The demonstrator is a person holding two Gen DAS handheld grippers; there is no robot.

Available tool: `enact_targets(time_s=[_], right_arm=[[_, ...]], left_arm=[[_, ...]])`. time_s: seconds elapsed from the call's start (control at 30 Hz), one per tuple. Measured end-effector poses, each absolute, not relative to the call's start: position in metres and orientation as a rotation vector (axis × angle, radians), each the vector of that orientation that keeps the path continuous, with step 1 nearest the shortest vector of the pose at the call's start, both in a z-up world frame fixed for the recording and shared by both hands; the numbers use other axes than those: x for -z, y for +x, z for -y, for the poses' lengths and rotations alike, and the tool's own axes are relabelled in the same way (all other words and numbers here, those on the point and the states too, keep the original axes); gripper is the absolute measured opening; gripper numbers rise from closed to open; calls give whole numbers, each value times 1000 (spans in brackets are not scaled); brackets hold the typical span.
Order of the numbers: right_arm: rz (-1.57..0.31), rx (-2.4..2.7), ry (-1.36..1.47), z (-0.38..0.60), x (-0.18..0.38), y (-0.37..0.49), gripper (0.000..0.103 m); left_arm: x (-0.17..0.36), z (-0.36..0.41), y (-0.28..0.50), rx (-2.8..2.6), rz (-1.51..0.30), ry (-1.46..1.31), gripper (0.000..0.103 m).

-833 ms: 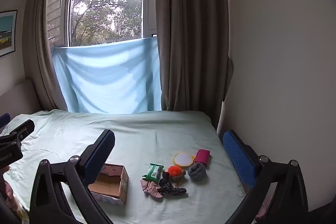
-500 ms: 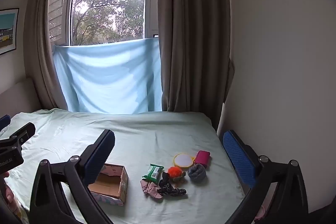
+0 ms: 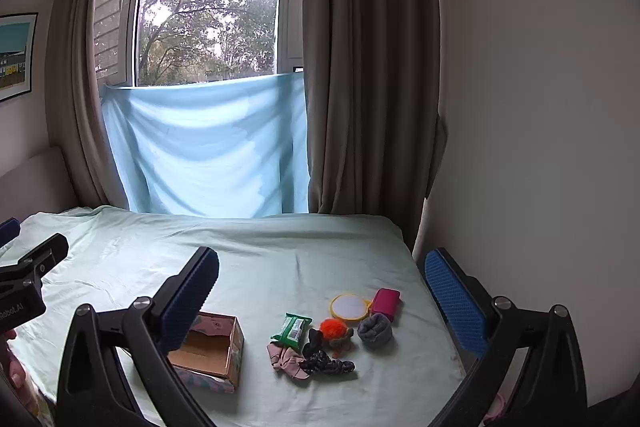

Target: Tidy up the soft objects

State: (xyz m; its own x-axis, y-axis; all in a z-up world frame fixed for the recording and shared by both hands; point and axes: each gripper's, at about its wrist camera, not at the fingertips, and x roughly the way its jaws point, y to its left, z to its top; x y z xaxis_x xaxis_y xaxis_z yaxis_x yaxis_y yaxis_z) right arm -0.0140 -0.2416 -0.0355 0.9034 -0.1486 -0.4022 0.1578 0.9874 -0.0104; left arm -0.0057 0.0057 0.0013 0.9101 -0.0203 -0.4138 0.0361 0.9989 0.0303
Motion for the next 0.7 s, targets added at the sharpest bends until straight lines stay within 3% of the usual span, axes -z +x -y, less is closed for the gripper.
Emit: enact_targets(time_s=[0.7], right_arm=[[-412,156,23,233,38,-15,103]], left_arm=[[0,-6,2,26,-433,35,103]])
